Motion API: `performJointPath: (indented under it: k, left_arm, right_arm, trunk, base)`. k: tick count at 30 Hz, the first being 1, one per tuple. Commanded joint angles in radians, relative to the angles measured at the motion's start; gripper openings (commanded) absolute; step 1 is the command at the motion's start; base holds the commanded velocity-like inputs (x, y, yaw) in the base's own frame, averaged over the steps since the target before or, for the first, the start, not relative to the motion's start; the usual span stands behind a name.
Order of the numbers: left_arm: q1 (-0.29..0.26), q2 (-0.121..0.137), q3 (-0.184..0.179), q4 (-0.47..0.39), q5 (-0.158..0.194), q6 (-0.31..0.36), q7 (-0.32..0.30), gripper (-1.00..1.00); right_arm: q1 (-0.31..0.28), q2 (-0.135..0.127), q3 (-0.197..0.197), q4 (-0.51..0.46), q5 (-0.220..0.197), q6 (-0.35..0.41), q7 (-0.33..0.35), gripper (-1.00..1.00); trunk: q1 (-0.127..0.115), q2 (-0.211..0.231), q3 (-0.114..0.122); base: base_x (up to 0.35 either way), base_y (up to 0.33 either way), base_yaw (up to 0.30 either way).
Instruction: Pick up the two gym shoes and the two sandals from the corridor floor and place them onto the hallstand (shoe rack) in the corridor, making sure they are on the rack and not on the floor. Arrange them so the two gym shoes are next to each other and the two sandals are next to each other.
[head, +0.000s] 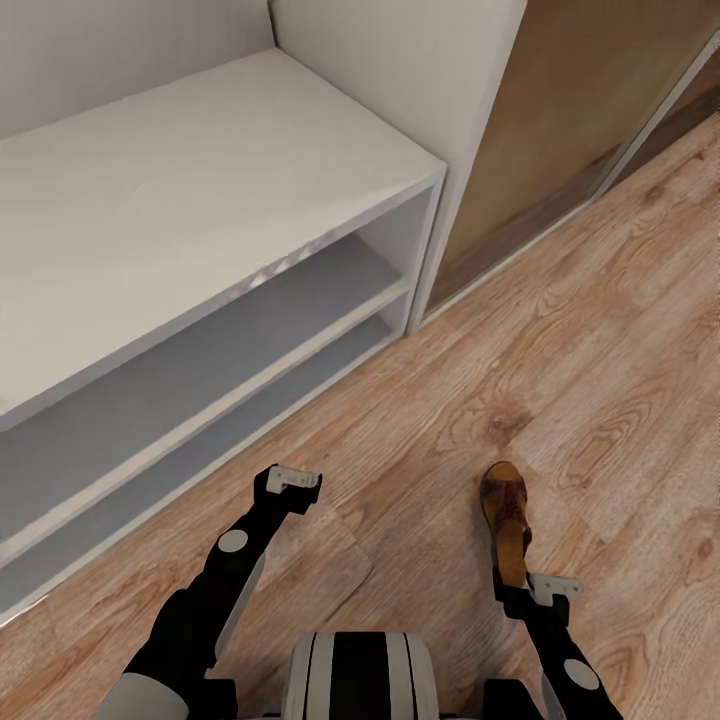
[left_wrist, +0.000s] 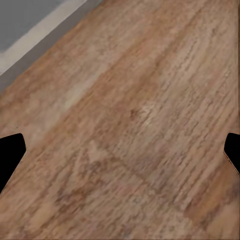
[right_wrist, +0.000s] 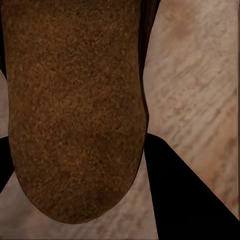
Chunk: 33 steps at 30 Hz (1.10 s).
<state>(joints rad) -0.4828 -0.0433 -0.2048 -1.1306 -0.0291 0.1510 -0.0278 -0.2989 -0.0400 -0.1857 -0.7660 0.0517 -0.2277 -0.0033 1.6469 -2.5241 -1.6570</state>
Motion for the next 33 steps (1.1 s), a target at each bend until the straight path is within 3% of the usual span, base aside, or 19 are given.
performJointPath:
  k: [1, 8, 18, 33]
  left_arm:
    - [0.000, 0.000, 0.001, -0.001, -0.003, 0.005, -0.003, 1.00]
    - [0.003, 0.001, 0.001, -0.001, -0.003, 0.008, -0.002, 1.00]
    - [0.006, 0.002, -0.002, 0.000, -0.003, 0.007, -0.002, 1.00]
    - [0.006, 0.002, -0.002, 0.000, -0.003, 0.005, -0.001, 1.00]
  right_arm:
    - [0.000, 0.000, -0.001, 0.000, 0.002, -0.002, 0.000, -1.00]
    - [0.000, 0.000, -0.001, -0.005, 0.003, -0.002, -0.001, -1.00]
    - [0.001, 0.000, -0.002, -0.006, 0.002, -0.002, -0.001, -1.00]
    - [0.001, 0.000, -0.003, -0.007, 0.002, -0.002, -0.001, -1.00]
  trunk:
    - [-0.001, 0.000, 0.005]
    - [-0.004, 0.002, 0.043]
    - [-0.004, 0.002, 0.058]
    - [-0.004, 0.002, 0.064]
  base:
    - [0.000, 0.000, 0.000]
    - [0.000, 0.000, 0.000]
    - [-0.004, 0.000, 0.000]
    - [-0.306, 0.000, 0.000]
